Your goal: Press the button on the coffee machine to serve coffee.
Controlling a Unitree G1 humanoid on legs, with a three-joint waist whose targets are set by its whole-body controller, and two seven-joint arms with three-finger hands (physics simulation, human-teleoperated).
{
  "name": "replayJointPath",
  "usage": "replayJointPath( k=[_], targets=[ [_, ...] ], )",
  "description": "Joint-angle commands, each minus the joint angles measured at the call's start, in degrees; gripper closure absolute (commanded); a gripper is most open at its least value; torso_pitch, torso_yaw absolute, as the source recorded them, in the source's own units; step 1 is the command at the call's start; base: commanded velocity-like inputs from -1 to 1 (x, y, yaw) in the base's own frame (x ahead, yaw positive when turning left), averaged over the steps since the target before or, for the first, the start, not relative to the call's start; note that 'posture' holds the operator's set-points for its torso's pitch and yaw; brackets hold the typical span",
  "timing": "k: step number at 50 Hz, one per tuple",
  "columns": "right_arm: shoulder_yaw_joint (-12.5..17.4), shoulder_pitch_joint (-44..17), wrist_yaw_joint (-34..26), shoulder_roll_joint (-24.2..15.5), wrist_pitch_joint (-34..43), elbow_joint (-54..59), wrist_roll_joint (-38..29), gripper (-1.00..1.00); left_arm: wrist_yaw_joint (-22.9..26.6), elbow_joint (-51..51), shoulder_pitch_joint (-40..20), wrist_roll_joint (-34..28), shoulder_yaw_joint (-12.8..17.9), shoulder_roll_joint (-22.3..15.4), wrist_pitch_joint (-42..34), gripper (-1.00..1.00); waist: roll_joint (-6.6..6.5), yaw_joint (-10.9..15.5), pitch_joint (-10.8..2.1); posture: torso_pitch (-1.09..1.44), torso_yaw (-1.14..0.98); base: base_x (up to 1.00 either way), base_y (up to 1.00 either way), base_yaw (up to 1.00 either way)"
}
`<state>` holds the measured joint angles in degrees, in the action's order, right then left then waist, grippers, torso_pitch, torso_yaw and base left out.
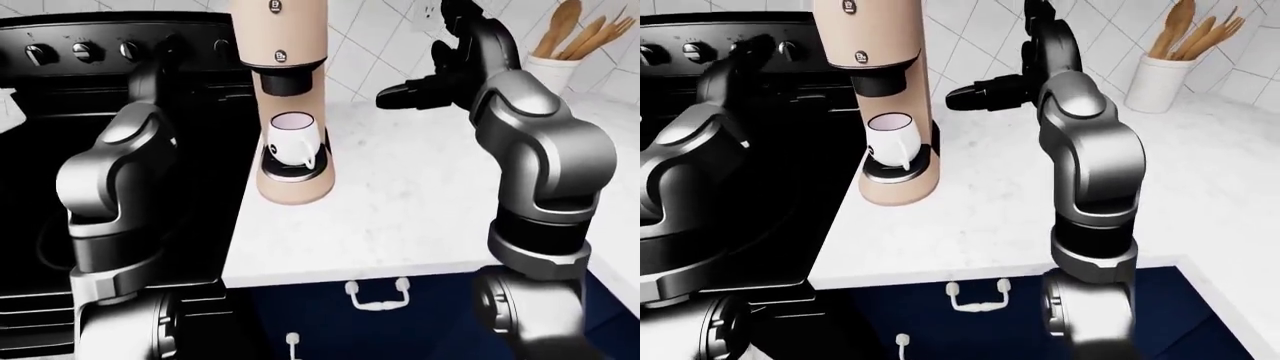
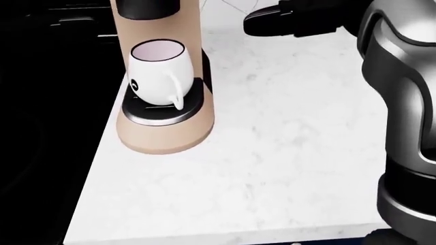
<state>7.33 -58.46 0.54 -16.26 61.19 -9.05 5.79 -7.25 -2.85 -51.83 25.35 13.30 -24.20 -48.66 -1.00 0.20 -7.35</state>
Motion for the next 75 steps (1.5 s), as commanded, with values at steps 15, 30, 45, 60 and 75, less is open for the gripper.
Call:
replayJointPath(
  k=[15,30,45,60,75],
  targets=[
    [0.59,-2.29,-0.19,-0.75,-1.69,-1.42,-0.29,-1.00,0.18,1.15,-2.37,0.49,0.48,-0.59,2.09,-1.00,-0.10,0.17,-5.99,-0.36,0.00,0.00,0.00,0.00],
    [0.57,-1.73,0.13,-0.49,-1.88,-1.79,-0.14,-1.00,0.17,0.80,-1.87,0.55,0.32,0.02,3.16,-1.00,-0.02,0.63,-8.87,-0.44,0.00,0.00,0.00,0.00],
    [0.55,-2.28,0.18,-0.64,-1.72,-1.44,0.11,-1.00,-1.00,2.96,-1.82,2.20,0.17,0.85,1.35,-1.00,0.00,0.90,-10.94,-0.49,0.00,0.00,0.00,0.00],
    [0.95,-1.63,0.17,-1.05,-1.91,-1.80,0.37,-1.00,-3.48,12.70,0.12,4.29,0.91,0.84,-6.29,-1.00,-0.05,1.01,-10.85,-0.49,0.00,0.00,0.00,0.00],
    [0.82,-0.89,0.48,-0.67,-2.24,-2.13,0.54,-1.00,-8.19,27.94,4.54,17.23,5.65,-0.43,-17.69,-1.00,-0.39,1.08,-10.73,-0.49,0.00,0.00,0.00,0.00]
  ],
)
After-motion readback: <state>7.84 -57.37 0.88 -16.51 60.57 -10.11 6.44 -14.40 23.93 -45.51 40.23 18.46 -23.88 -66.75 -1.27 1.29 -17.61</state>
